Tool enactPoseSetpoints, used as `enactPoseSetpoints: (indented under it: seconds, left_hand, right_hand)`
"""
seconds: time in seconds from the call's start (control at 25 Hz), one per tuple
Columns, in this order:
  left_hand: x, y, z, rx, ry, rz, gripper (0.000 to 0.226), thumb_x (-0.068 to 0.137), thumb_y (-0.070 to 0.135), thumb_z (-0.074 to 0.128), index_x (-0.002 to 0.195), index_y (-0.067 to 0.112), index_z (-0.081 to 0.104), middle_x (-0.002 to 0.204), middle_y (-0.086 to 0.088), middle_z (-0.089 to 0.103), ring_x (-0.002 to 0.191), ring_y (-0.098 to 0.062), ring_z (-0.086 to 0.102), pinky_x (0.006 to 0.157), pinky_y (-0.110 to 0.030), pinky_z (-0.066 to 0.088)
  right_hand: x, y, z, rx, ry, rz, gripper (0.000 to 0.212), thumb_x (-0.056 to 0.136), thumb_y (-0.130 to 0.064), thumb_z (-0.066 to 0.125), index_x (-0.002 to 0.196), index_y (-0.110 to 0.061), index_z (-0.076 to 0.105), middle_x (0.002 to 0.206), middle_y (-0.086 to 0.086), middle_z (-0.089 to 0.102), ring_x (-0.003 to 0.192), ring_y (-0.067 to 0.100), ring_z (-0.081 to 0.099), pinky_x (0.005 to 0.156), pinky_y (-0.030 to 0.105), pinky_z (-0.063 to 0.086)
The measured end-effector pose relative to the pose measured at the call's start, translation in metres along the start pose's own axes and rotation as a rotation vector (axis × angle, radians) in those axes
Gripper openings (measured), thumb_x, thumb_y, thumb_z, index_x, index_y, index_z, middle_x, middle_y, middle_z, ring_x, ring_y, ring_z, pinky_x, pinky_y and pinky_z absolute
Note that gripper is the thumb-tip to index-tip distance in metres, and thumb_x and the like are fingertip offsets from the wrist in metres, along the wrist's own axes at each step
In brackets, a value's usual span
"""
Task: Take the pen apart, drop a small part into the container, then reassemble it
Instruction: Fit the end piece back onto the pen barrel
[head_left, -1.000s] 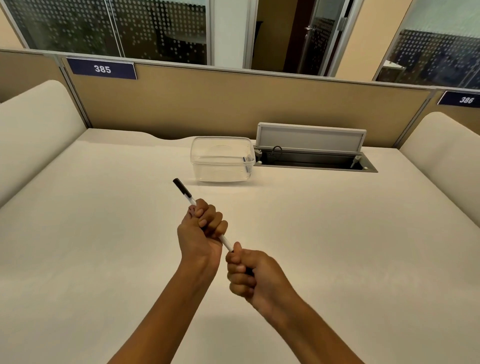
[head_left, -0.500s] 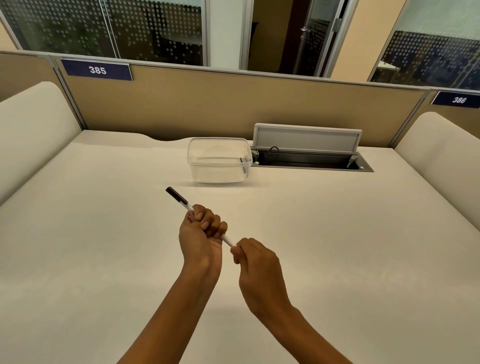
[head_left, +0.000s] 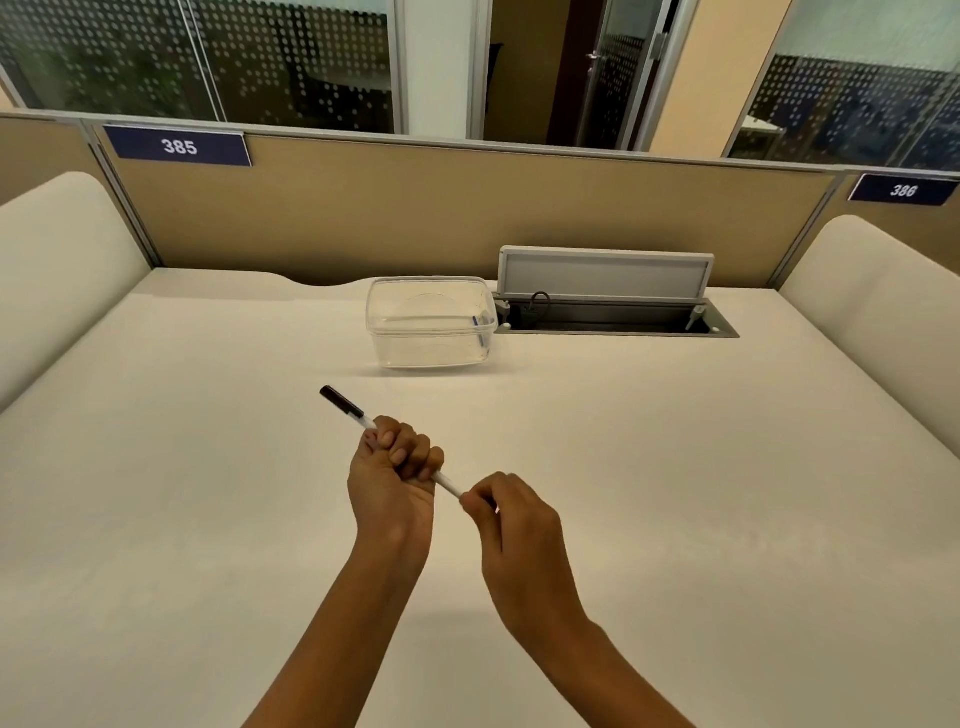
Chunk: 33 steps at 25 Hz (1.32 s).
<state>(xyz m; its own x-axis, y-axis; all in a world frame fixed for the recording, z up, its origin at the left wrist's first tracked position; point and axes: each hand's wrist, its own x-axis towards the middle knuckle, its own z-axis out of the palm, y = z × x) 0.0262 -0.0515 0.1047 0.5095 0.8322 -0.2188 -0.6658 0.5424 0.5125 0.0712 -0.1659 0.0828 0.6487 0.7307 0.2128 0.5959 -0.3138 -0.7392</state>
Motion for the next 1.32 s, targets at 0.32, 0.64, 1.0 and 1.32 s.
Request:
enactPoseSetpoints:
  seconds: [0.32, 0.64, 1.0, 1.32]
  left_hand:
    - [-0.005, -0.005, 0.007, 0.077, -0.111, -0.026, 0.041, 0.094, 0.002, 0.021, 0.059, 0.016, 0.037, 0.044, 0.007, 0.033, 0.038, -0.006, 0.026, 0.039, -0.018, 0.027]
    - [-0.006, -0.011, 0.003, 0.089, -0.132, -0.003, 0.040, 0.095, 0.001, 0.020, 0.062, 0.016, 0.036, 0.045, 0.007, 0.034, 0.040, -0.007, 0.029, 0.042, -0.018, 0.031]
    - [-0.007, -0.010, 0.004, 0.115, -0.051, 0.029, 0.040, 0.097, 0.003, 0.020, 0.062, 0.016, 0.035, 0.044, 0.008, 0.034, 0.038, -0.006, 0.027, 0.040, -0.017, 0.027]
    - [-0.005, -0.001, -0.004, 0.119, -0.102, 0.010, 0.039, 0.095, 0.000, 0.019, 0.062, 0.016, 0.033, 0.044, 0.008, 0.033, 0.039, -0.006, 0.028, 0.041, -0.017, 0.028]
  right_hand:
    - [0.008, -0.003, -0.004, 0.449, -0.101, 0.284, 0.037, 0.090, 0.000, 0.046, 0.058, -0.016, 0.054, 0.054, -0.005, 0.046, 0.042, 0.005, 0.034, 0.044, 0.015, 0.027]
    - [0.011, 0.001, -0.022, 0.453, -0.230, 0.420, 0.036, 0.098, -0.028, 0.044, 0.071, -0.014, 0.063, 0.060, -0.005, 0.056, 0.043, 0.005, 0.039, 0.042, 0.012, 0.031]
    - [0.009, 0.001, -0.004, 0.470, -0.151, 0.395, 0.041, 0.090, 0.003, 0.040, 0.057, -0.013, 0.057, 0.054, -0.006, 0.051, 0.043, 0.005, 0.038, 0.041, 0.011, 0.031]
    - [0.009, 0.002, -0.009, 0.582, -0.325, 0.407, 0.038, 0.098, -0.024, 0.041, 0.066, -0.017, 0.059, 0.057, -0.005, 0.051, 0.043, 0.006, 0.038, 0.043, 0.015, 0.030]
